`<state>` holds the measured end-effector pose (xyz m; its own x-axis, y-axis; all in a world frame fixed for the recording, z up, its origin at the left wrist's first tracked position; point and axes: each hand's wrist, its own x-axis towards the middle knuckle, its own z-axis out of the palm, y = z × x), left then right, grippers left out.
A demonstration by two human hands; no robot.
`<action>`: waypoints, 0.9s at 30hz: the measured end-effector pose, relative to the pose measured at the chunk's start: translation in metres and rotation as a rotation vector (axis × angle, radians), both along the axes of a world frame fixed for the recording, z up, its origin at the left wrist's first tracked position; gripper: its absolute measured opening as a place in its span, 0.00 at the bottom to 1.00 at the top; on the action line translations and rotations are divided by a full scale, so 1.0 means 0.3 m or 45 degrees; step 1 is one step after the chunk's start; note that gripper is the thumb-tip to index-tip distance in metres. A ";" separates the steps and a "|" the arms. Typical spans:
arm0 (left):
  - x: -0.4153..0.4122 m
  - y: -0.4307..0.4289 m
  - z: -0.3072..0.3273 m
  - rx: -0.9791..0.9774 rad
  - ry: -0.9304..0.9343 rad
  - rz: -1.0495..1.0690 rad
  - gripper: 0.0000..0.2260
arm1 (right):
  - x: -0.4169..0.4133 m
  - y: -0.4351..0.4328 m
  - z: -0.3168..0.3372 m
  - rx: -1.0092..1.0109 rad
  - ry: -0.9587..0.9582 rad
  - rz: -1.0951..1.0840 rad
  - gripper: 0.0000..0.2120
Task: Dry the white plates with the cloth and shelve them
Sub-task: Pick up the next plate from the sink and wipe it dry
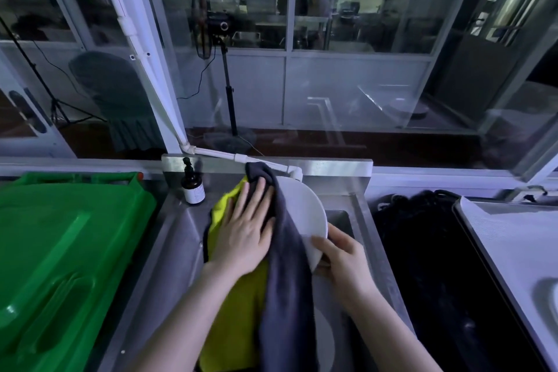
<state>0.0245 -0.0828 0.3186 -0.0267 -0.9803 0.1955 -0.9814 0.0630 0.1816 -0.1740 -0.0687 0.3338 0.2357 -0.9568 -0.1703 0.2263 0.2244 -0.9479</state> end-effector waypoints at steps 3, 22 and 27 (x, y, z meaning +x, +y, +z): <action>0.036 0.044 -0.018 0.068 0.007 0.094 0.33 | -0.034 -0.048 0.008 -0.002 -0.037 -0.146 0.14; 0.030 0.048 -0.028 -0.031 0.082 -0.111 0.26 | -0.024 -0.043 -0.004 0.010 -0.041 -0.092 0.15; -0.082 0.137 -0.053 -0.064 0.276 -0.184 0.26 | -0.007 -0.048 -0.009 0.060 -0.077 -0.109 0.15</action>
